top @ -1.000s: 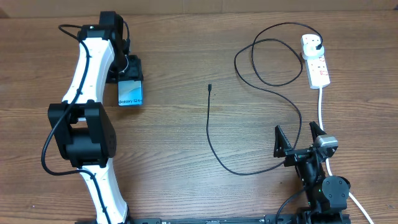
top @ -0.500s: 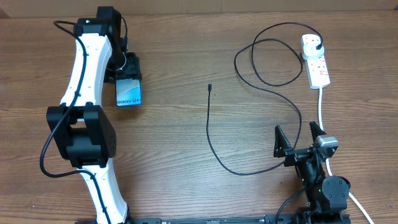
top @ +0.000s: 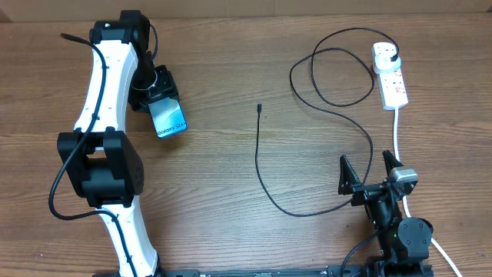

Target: Plug charger to phone and switch on socket

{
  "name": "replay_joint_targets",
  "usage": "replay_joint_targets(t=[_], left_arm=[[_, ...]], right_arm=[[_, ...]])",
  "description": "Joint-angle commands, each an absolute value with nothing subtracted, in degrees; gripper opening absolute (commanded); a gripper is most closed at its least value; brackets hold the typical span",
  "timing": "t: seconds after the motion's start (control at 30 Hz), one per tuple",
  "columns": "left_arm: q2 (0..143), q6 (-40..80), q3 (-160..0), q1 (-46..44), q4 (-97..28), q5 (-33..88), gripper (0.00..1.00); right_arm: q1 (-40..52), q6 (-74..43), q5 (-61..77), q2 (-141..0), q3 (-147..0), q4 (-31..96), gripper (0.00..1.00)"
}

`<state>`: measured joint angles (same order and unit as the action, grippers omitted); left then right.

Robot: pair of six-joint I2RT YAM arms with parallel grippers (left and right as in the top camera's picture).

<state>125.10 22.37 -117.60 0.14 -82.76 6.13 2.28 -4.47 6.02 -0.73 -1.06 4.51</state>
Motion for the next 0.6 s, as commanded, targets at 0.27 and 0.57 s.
replay_joint_targets(t=[0.27, 0.57], left_arm=[[115.72, 25.98, -119.52, 0.36, -83.72, 8.64, 0.04], [113.56, 35.09, -119.48, 0.34, -87.00, 16.32, 0.04]], right_arm=[[2.61, -6.20, 12.69, -0.16, -0.49, 3.57, 1.00], [2.61, -13.74, 15.81, -1.06, -2.28, 3.81, 1.00]])
